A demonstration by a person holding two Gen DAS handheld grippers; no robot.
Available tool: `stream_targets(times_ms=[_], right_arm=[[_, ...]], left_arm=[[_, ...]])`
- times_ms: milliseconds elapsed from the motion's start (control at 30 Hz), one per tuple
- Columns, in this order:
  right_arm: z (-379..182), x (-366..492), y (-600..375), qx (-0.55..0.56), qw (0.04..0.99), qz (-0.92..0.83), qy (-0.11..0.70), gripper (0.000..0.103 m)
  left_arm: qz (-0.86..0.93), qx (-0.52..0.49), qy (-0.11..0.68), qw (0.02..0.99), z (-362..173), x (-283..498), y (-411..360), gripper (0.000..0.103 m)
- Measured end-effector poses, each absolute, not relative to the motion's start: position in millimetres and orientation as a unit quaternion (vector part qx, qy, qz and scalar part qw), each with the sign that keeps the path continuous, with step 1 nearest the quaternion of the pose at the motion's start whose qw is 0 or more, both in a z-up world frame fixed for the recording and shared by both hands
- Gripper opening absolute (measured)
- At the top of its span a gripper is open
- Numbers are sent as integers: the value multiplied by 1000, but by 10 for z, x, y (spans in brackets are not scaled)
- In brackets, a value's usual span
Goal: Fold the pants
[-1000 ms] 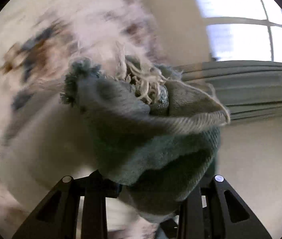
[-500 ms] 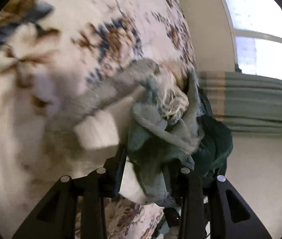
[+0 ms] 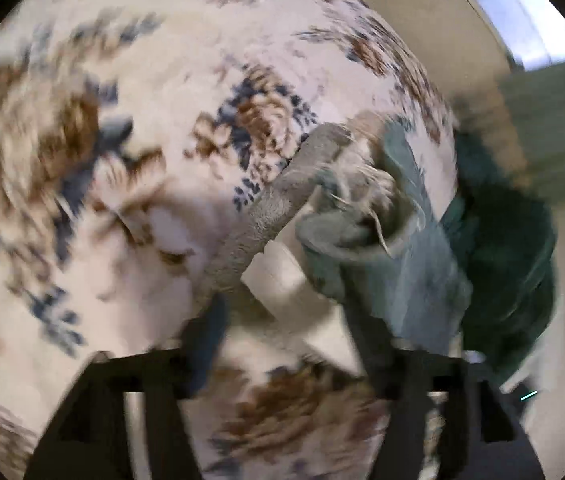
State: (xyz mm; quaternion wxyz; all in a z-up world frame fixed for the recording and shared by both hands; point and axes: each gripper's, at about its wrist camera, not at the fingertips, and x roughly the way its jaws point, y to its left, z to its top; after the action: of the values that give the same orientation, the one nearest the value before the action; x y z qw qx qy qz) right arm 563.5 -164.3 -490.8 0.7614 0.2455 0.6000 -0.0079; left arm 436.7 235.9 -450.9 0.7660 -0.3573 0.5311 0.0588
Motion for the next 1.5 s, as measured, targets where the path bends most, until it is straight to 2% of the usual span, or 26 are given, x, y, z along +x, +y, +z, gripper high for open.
stream_targets(times_ms=[67, 100, 233, 533, 1000, 1267, 1500], right_arm=[[-4685, 5565, -1571, 189, 777, -26, 600, 98], [-4551, 5512, -1499, 147, 784, -41, 601, 100], [-4048, 5242, -1299, 54, 805, -67, 587, 103], [-2738, 4441, -1088, 18, 849, -47, 526, 103], [-923, 2820, -1165, 7, 902, -21, 432, 103], [-136, 1853, -1132, -20, 923, -4, 384, 103], [380, 1255, -1071, -31, 937, -7, 349, 103]], left_arm=[[66, -290, 546, 783, -4303, 4352, 2224, 92], [70, -251, 556, 790, -4187, 4346, 2138, 93], [66, -138, 573, 805, -3793, 4275, 1843, 94], [50, -56, 522, 849, -2697, 3714, 1348, 94], [55, -37, 432, 900, -1271, 2387, 1017, 94], [62, -29, 400, 914, -751, 1710, 1023, 94], [50, -29, 380, 923, -515, 1397, 1025, 94]])
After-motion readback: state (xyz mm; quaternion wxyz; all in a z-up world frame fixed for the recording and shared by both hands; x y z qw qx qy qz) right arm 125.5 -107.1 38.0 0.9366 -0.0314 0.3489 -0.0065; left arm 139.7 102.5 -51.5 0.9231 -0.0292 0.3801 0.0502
